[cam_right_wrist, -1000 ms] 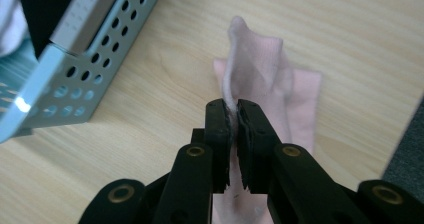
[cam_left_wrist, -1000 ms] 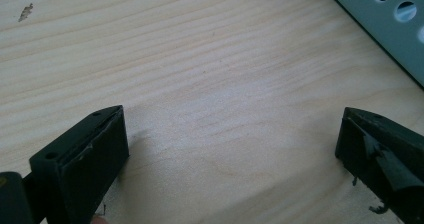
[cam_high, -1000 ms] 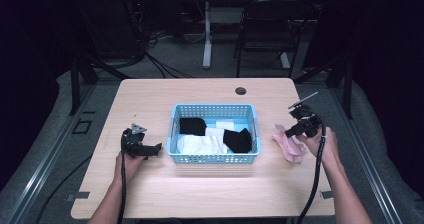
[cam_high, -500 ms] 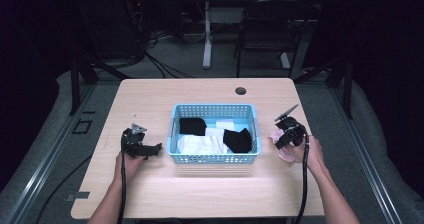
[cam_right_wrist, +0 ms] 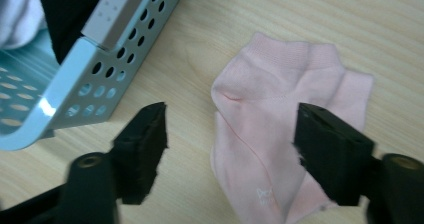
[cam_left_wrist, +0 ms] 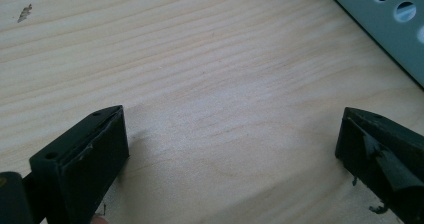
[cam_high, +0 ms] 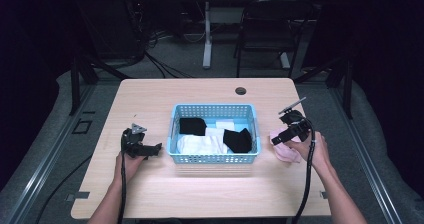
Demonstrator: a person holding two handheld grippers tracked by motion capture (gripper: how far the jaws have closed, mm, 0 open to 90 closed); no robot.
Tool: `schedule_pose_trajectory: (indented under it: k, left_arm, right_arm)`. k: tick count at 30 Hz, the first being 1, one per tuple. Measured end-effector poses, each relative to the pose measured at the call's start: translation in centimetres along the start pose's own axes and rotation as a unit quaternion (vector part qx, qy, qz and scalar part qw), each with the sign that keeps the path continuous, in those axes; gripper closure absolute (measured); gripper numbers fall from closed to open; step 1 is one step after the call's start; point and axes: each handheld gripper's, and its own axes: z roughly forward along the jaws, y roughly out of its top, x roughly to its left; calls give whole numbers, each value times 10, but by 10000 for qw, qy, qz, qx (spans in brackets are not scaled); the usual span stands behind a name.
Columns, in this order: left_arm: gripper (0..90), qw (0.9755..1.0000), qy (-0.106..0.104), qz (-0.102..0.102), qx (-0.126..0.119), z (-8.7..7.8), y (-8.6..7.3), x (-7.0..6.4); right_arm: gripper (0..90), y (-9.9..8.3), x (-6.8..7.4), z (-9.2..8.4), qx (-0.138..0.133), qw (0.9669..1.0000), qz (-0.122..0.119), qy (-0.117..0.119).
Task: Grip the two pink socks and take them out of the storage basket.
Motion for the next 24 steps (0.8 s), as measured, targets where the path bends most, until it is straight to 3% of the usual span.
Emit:
schedule_pose_trajectory:
  k: [2, 3, 4, 7, 10, 14, 24]
  left_arm:
    - [5, 10000, 6, 9, 0, 0, 0, 0]
    - [5, 10000, 5, 9, -1, 0, 0, 0]
    - [5, 10000, -1, -1, -2, 0, 0, 0]
    - [5, 10000, 6, 9, -1, 0, 0, 0]
    - [5, 10000, 6, 9, -1, 0, 0, 0]
    - [5, 10000, 5, 7, -4, 0, 0, 0]
    - [5, 10000, 8, -15, -6, 0, 0, 0]
  right_arm:
    - [240, -1, 0, -4, -34, 10000, -24, 11]
    - [209, -3, 1, -7, -157, 9998, 74, 5]
    - [179, -4, 1, -13, -120, 9999, -11, -19]
    - [131, -15, 2, -30, -382, 9993, -53, 14]
    - [79, -21, 2, -37, -425, 9991, -62, 70]
    - [23, -40, 6, -45, -484, 9988, -94, -42]
    - [7, -82, 6, -30, -430, 9990, -86, -46]
